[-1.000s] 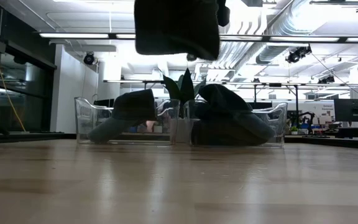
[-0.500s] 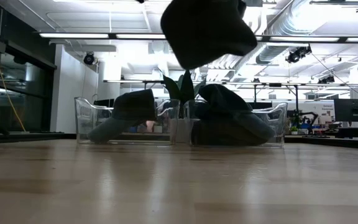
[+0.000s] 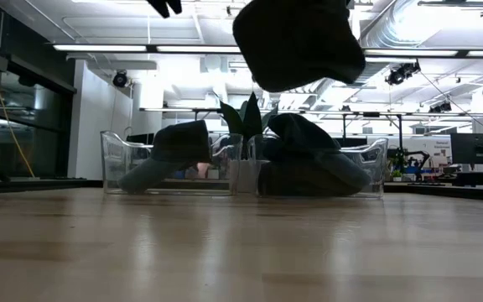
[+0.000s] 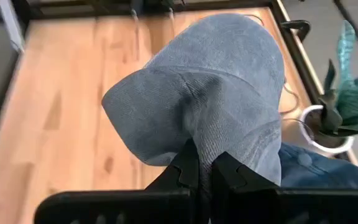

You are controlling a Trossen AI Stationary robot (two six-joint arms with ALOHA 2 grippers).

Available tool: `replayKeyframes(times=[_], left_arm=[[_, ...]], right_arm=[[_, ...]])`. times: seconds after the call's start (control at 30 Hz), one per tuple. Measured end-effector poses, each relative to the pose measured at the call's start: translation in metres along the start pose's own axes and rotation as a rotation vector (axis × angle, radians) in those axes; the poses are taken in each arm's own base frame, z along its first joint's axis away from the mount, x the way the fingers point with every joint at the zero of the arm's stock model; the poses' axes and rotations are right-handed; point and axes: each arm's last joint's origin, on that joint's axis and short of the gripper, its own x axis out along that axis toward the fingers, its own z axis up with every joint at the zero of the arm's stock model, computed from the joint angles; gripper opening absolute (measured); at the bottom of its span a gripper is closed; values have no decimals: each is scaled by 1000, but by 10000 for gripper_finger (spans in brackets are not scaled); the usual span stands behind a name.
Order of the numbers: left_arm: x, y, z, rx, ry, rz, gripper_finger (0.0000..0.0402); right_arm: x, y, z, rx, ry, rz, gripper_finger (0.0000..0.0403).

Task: Pick & Place hat
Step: Put the gray cap into the left transparent bin

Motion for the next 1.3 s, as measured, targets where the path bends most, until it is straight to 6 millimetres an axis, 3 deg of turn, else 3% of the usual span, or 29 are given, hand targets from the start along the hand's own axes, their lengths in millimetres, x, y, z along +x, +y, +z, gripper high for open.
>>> replayKeyframes(times=[0.13, 0.5, 0.63, 0.97, 1.3], left_arm=[[2, 12, 7, -79, 27, -59, 200], [24, 20, 33, -177, 81, -301, 200], [44, 16, 40, -225, 68, -409, 200], [90, 4, 39, -327, 64, -646, 200], [134, -13, 26, -559, 16, -887, 200]], right_arm=[[0, 13, -2, -55, 21, -70, 0], [-3, 45, -12, -211, 81, -207, 0], [-6, 55, -19, -252, 117, -249, 0], [-17, 76, -40, -329, 236, -340, 0], [-43, 92, -67, -359, 334, -392, 0]])
